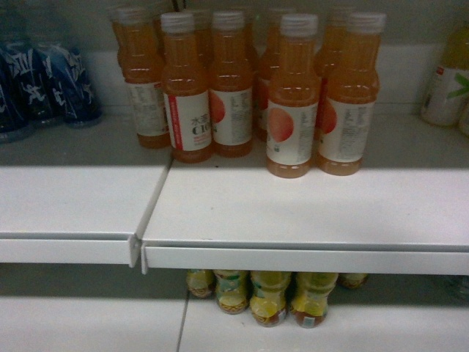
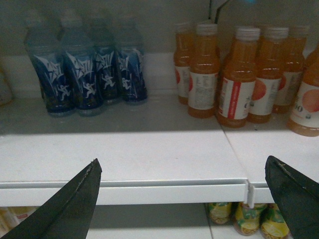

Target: Move water from second to third shelf

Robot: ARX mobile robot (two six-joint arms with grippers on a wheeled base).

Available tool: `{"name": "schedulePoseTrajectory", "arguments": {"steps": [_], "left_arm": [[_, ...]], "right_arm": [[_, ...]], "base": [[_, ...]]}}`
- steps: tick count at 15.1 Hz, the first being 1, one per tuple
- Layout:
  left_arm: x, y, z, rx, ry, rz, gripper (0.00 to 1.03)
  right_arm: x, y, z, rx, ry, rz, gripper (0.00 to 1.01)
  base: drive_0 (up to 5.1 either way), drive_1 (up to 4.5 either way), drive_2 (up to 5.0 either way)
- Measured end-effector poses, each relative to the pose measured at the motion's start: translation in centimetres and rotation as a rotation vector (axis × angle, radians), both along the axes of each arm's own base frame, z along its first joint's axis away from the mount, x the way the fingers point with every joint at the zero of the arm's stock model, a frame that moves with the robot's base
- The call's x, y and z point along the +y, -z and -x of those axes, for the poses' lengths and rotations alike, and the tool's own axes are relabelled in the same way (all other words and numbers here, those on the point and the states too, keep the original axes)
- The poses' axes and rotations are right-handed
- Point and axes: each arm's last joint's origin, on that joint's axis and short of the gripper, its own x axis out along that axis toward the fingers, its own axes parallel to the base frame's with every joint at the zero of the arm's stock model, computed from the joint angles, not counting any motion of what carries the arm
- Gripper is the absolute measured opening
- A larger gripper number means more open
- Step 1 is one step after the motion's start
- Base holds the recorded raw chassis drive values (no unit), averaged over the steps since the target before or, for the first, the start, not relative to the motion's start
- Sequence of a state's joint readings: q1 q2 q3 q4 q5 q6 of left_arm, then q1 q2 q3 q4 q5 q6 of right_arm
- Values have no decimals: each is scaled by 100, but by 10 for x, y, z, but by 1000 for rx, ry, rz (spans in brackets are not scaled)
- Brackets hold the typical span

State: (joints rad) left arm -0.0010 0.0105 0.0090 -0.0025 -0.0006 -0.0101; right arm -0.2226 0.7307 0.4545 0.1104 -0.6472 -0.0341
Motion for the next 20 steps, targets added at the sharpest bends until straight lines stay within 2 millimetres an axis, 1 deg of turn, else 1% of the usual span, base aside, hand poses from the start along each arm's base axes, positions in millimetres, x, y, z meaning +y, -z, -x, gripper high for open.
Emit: {"name": "schedulePoseTrajectory", "arguments": {"steps": [20], "left_arm": [[0, 0, 0, 3, -1, 0, 98]], "right_arm": [[0, 1, 0, 6, 4, 0, 39]], "base": [[-498, 240, 240]]}}
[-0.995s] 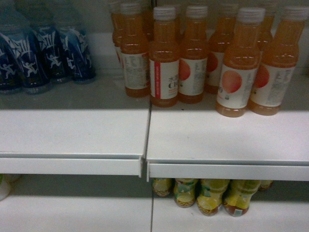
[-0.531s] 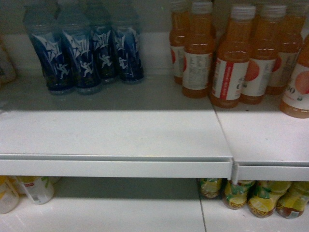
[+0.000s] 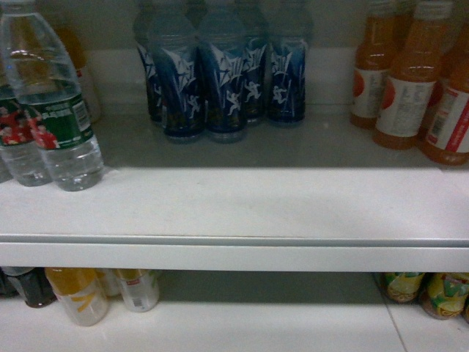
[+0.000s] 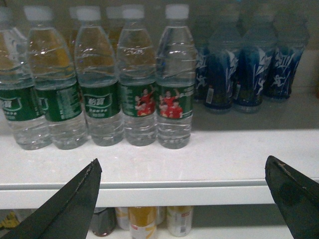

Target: Move water from second to third shelf

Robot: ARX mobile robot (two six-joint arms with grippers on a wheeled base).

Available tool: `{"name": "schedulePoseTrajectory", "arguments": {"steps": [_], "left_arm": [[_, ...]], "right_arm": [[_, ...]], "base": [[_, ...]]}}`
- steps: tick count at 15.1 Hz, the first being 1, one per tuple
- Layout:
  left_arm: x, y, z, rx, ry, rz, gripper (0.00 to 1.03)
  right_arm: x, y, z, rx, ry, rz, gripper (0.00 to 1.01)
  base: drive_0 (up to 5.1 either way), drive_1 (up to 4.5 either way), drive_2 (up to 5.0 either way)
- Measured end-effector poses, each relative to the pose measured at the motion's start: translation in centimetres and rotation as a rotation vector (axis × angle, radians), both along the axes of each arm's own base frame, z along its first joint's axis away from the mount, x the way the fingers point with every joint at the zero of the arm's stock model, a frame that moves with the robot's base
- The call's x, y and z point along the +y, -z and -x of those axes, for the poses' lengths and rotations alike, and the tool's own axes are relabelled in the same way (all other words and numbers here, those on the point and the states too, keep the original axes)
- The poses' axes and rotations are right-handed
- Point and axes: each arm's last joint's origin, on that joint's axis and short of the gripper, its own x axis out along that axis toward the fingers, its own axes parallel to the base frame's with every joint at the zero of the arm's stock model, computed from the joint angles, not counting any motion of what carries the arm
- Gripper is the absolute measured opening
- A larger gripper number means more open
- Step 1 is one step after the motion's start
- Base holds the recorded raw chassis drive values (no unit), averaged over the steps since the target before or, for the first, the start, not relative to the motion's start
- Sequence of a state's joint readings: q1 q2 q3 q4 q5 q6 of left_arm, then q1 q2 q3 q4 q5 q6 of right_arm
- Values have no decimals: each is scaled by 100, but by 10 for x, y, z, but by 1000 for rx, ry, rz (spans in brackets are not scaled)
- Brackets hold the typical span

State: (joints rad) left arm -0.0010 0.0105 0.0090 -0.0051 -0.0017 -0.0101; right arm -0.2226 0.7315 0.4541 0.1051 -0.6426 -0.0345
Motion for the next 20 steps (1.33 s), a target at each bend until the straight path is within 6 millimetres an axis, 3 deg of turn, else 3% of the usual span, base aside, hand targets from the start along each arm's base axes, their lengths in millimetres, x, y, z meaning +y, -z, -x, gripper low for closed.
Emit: {"name": "schedulePoseTrajectory", "arguments": {"steps": [20], "left_arm": [[0, 0, 0, 4, -3, 0, 98]], "right_arm": [[1, -1, 0, -7, -14, 0, 39]], "base": [[-468, 231, 231]]}}
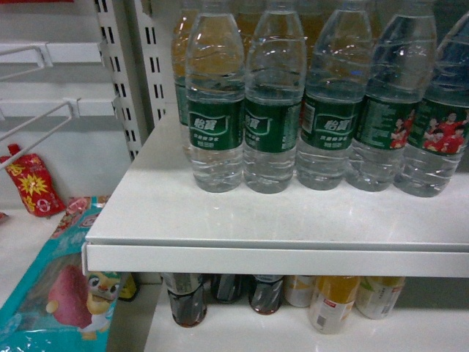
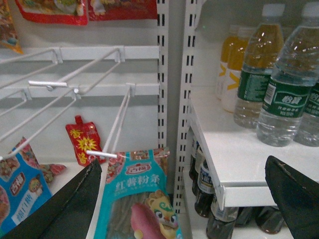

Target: Move water from second to third shelf

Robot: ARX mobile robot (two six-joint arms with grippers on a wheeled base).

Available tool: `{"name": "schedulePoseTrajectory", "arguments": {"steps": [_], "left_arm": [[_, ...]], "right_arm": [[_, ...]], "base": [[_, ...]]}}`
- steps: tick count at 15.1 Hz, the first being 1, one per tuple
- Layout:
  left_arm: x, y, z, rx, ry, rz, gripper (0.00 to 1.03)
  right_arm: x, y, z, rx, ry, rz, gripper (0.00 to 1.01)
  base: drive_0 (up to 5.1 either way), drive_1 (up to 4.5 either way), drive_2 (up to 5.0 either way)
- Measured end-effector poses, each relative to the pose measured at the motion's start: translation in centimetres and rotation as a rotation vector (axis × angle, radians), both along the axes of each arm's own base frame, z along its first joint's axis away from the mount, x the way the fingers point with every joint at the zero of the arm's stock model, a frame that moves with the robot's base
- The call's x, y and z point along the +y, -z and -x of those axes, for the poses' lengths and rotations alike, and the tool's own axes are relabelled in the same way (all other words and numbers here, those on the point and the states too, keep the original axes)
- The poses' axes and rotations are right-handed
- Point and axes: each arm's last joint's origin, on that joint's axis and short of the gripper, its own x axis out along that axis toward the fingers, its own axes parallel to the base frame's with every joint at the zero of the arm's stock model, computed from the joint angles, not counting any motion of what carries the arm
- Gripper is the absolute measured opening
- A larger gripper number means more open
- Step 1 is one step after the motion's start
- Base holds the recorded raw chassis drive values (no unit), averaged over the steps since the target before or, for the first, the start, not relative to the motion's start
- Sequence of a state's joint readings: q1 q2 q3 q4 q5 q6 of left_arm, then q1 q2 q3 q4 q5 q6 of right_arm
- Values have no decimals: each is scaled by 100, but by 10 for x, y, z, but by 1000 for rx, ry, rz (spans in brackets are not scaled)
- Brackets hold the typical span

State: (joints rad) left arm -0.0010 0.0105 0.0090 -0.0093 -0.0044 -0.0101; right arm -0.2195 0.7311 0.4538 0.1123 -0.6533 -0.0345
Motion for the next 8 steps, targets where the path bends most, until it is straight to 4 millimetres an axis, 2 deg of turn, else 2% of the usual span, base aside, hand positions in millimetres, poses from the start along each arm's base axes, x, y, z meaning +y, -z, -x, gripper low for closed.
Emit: {"name": "schedulePoseTrajectory", "arguments": {"steps": [8], "left_arm": [[0, -1, 0, -6, 3, 0, 98]], "right_arm": [[0, 1, 0, 6, 4, 0, 39]], "base": [[0, 0, 0]]}}
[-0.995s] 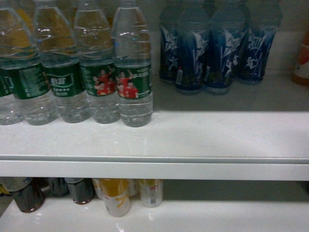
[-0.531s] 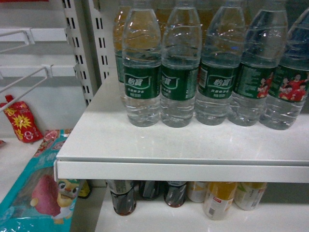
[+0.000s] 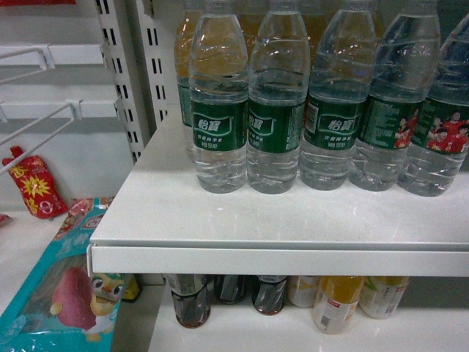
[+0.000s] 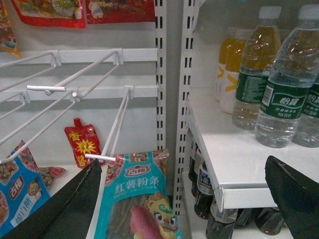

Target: Move water from second to third shelf

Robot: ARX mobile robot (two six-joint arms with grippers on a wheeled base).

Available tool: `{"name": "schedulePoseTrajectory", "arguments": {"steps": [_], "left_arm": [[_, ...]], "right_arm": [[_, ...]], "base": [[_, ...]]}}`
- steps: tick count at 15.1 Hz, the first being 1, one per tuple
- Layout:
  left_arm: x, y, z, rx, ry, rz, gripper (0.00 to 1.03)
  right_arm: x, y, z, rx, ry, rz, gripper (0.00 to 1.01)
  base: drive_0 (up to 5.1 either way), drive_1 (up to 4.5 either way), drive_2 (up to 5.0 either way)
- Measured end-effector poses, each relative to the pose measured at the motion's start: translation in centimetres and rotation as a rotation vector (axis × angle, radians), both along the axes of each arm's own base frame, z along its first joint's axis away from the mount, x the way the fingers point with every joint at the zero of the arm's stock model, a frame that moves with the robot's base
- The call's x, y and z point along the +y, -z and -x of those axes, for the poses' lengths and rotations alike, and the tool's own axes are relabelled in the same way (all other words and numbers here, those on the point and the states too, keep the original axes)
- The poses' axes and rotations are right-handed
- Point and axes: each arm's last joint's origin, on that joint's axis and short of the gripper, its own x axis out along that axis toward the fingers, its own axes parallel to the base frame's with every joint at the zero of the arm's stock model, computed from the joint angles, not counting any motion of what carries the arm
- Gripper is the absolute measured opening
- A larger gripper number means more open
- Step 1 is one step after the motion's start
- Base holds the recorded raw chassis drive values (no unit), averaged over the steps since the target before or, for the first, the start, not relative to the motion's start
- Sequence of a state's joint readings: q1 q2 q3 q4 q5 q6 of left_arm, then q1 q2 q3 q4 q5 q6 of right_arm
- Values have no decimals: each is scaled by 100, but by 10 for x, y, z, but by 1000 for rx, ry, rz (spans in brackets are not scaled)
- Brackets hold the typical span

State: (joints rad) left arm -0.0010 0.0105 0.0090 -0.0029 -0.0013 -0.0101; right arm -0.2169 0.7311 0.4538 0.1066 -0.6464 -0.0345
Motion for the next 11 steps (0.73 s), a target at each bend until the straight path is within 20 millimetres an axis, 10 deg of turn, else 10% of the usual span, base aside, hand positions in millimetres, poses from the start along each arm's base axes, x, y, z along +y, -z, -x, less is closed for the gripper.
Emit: {"name": "schedulePoseTrajectory", "arguments": {"steps": [11], "left_arm": [[0, 0, 0, 0, 0, 0, 98]], "right_arm": [[1, -6, 2, 70, -33, -121, 39]], "base": [[0, 0, 0]]}}
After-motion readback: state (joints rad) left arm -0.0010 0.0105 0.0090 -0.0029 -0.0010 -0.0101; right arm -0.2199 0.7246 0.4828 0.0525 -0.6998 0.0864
